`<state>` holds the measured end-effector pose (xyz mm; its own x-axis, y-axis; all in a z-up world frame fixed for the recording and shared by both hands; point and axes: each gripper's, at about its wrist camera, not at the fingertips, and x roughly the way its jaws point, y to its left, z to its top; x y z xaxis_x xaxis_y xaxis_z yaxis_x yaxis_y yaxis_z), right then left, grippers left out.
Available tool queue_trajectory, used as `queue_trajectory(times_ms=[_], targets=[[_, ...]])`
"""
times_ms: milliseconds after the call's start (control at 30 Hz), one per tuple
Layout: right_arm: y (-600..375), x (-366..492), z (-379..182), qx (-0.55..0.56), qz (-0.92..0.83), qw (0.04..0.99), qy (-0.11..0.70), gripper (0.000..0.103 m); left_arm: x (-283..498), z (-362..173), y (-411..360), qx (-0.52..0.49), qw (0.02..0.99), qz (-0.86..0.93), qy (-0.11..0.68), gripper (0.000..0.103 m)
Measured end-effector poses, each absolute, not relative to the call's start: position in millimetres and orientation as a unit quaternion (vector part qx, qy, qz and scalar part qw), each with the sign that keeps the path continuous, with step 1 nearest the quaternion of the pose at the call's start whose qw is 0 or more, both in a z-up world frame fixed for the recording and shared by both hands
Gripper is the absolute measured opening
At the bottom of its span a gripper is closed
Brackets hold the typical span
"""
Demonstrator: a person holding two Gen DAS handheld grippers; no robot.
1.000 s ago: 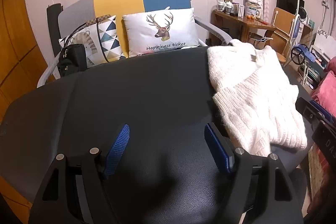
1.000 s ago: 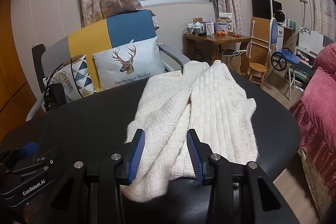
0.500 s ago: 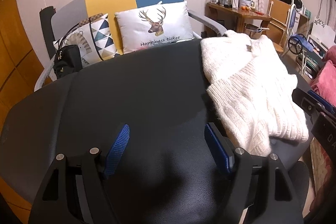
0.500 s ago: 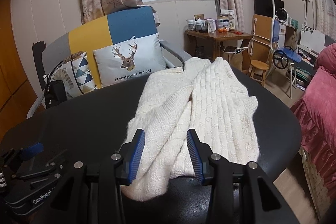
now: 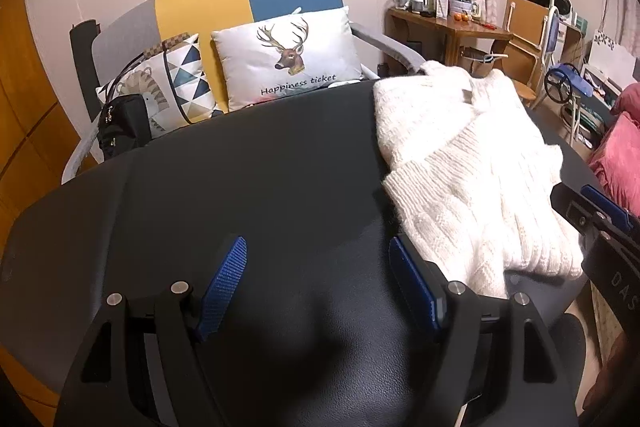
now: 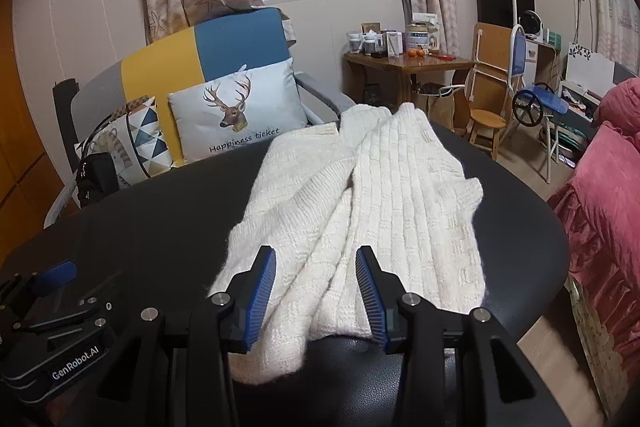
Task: Fold clothes
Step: 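Move both grippers open toward the cream knit sweater on the table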
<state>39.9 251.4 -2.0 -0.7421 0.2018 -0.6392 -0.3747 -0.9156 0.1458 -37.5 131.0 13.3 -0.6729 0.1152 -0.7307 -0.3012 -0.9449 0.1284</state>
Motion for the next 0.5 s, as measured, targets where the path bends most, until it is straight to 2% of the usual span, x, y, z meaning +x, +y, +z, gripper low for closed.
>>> queue_trajectory(times_ms=[500], targets=[[259, 37, -9, -0.334, 0.919, 0.156, 0.141, 0.042, -43, -1, 140, -0.4, 0.123, 0.898, 0.138, 0.077]])
